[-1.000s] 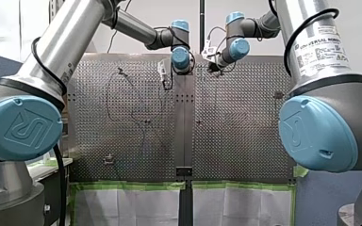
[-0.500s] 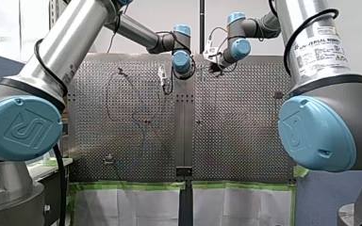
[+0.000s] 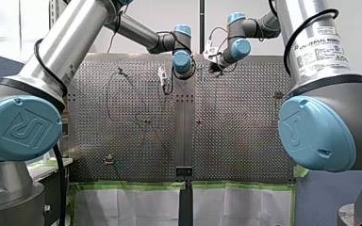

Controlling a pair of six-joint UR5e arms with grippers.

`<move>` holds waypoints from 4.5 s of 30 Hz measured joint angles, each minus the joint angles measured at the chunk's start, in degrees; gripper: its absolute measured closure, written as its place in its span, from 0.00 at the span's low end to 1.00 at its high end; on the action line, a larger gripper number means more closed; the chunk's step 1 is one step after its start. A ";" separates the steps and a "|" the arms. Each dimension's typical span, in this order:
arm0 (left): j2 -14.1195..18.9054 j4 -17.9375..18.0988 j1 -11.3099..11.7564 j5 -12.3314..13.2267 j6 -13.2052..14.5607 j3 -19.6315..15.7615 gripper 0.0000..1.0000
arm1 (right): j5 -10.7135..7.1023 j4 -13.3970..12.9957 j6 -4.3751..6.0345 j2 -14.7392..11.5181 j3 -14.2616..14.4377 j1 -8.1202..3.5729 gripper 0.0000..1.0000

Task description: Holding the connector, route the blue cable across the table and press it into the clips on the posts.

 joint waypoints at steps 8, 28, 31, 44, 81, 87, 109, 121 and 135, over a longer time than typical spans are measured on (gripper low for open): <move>0.06 -1.61 -1.12 -3.40 -1.03 -0.62 1.00 | -0.01 0.06 -0.04 0.03 0.34 0.44 1.00; 0.42 2.63 -3.15 -8.42 -2.36 -9.49 1.00 | 0.50 -0.24 -1.54 0.11 7.51 1.03 1.00; 0.43 4.15 -3.49 -8.28 -2.32 -11.03 1.00 | 0.46 -0.25 -1.79 0.11 9.03 1.05 1.00; 0.29 11.16 -3.49 -3.88 -2.45 -18.05 1.00 | 0.96 -4.24 -1.53 0.20 15.60 0.25 1.00; -6.88 27.03 -0.69 7.10 -3.45 -26.42 1.00 | 1.57 -14.25 -2.47 7.58 22.00 -1.64 1.00; -9.78 25.31 -0.14 7.63 -3.54 -23.50 1.00 | 1.48 -15.18 -2.26 7.77 21.98 -2.53 1.00; -11.74 24.92 3.66 11.59 -3.65 -17.95 1.00 | -0.65 -16.78 -1.70 9.70 20.14 -5.39 1.00; -11.72 21.67 6.45 13.98 -3.68 -13.72 1.00 | -2.21 -16.90 -1.25 10.40 17.80 -7.31 1.00; -11.70 16.75 5.30 13.60 -2.79 -11.12 0.41 | -2.87 -16.81 -1.31 10.49 17.32 -8.24 1.00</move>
